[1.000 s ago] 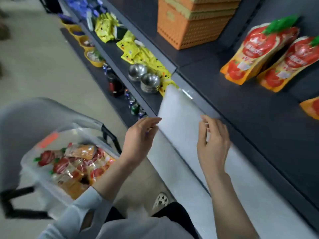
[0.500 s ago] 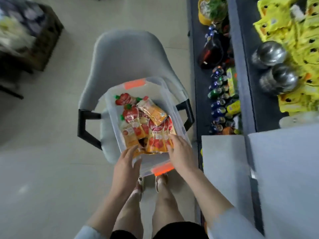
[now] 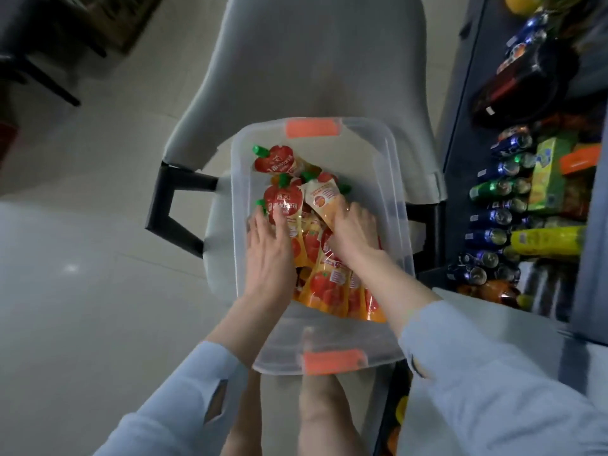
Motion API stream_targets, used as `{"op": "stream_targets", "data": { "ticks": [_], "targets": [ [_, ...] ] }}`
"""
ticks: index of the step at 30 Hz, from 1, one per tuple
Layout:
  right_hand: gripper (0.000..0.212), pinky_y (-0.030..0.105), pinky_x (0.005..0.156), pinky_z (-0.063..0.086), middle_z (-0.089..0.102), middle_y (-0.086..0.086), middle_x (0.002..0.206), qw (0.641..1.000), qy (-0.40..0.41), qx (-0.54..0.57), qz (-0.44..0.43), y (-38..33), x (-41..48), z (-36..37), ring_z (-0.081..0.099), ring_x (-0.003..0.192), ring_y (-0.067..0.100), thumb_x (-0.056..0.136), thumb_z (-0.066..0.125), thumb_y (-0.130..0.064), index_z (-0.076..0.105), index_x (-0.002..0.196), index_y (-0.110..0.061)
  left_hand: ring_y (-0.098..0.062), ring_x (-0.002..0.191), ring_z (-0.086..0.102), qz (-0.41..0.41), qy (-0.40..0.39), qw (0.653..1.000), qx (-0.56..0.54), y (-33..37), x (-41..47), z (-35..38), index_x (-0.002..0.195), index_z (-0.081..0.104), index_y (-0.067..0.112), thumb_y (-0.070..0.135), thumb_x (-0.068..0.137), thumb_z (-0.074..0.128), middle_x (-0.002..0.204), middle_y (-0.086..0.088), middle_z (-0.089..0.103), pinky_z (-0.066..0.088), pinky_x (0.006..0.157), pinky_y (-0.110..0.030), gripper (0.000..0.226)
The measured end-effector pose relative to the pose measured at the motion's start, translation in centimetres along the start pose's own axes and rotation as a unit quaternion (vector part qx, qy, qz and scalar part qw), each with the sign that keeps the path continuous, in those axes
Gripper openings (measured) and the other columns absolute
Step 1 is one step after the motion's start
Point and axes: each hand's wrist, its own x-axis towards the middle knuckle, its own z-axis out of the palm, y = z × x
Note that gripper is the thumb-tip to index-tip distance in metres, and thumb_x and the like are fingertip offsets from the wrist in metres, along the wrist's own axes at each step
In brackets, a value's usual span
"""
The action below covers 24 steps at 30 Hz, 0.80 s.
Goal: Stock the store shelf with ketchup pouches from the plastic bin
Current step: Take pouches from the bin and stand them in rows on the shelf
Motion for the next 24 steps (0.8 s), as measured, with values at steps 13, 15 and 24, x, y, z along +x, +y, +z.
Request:
{"op": "stream_targets", "data": {
  "ticks": [13,15,24],
  "targets": [
    [0.017,0.038,0.082,0.062,0.077,-0.003,0.100,0.765,-0.122,0.619,0.128,2.8,-7.5,-0.7,0.075,0.091,0.016,0.098,0.061,-0.038,0.069,0.110,-0.029,-0.017,0.119,0.057,-0.036,-0.123,0.915,-0.382,2.6,-1.3,2.6,0.148,0.030,0.028,0.041,0.098,0.045,0.132,0.004,0.056,0.048,0.099,-0.032,0.054],
    [0.028,0.033,0.079,0.062,0.076,-0.004,0.094,0.826,-0.111,0.546,0.092,2.8,-7.7,-1.4,0.074,0.087,0.014,0.100,0.051,-0.048,0.071,0.098,-0.028,-0.014,0.113,0.062,-0.099,-0.122,0.865,-0.477,2.8,-1.6,2.3,0.141,0.038,0.025,0.042,0.092,0.056,0.126,0.005,0.061,0.053,0.095,-0.036,0.055],
    [0.046,0.042,0.085,0.058,0.073,0.001,0.096,0.921,-0.035,0.386,0.044,-1.6,0.2,-4.0,0.069,0.091,0.022,0.103,0.042,-0.051,0.071,0.105,-0.016,-0.016,0.100,0.068,-0.158,-0.032,0.829,-0.535,-0.6,-4.2,-1.9,0.123,0.044,0.026,0.021,0.089,0.066,0.116,0.002,0.064,0.059,0.082,-0.040,0.041]
  ]
}}
